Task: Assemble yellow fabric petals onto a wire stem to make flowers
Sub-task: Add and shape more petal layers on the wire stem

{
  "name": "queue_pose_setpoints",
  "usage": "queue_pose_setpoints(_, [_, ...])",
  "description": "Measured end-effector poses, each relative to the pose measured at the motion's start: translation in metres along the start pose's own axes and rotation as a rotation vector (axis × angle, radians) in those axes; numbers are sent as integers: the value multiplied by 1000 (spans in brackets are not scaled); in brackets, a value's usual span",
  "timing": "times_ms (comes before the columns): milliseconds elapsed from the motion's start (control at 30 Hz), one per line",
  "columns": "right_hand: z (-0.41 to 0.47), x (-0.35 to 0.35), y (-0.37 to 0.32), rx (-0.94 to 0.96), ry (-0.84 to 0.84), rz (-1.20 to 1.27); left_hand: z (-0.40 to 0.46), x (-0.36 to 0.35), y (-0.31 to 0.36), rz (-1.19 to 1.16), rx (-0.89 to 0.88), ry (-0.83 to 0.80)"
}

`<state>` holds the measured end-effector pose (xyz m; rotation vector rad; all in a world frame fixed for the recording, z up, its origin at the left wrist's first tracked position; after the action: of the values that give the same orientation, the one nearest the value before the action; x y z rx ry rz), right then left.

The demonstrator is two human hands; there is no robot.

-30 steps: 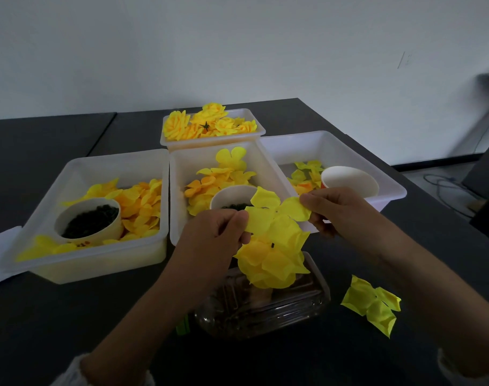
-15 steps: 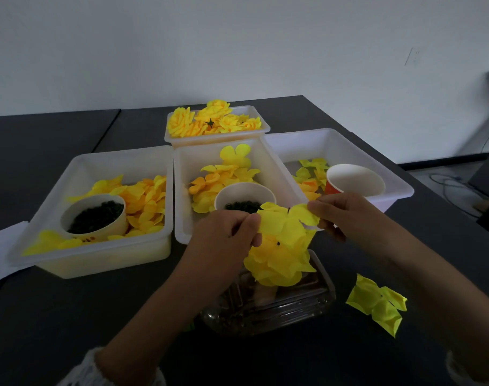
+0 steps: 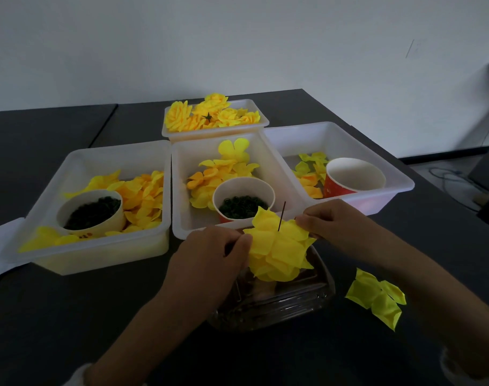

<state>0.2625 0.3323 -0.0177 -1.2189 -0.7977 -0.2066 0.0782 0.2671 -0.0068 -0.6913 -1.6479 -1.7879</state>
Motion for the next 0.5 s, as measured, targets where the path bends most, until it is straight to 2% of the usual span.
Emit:
queue_pose_setpoints(233, [-4, -6, 7, 18, 39, -29, -9, -2, 3, 169, -51, 70])
queue_pose_setpoints(500, [-8, -18, 13, 33, 86, -42, -23, -10, -3, 235, -36, 164])
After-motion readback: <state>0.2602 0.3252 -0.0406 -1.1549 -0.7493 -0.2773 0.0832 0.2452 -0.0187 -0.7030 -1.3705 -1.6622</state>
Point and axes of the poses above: each hand's wrist, its own z-axis towards the middle knuckle, its own x-axis out of the back of the hand, y = z × x, the point moved 9 cm from there along z, towards the middle knuckle, and after that the axes turned 8 degrees about x, right-handed, at the moved point
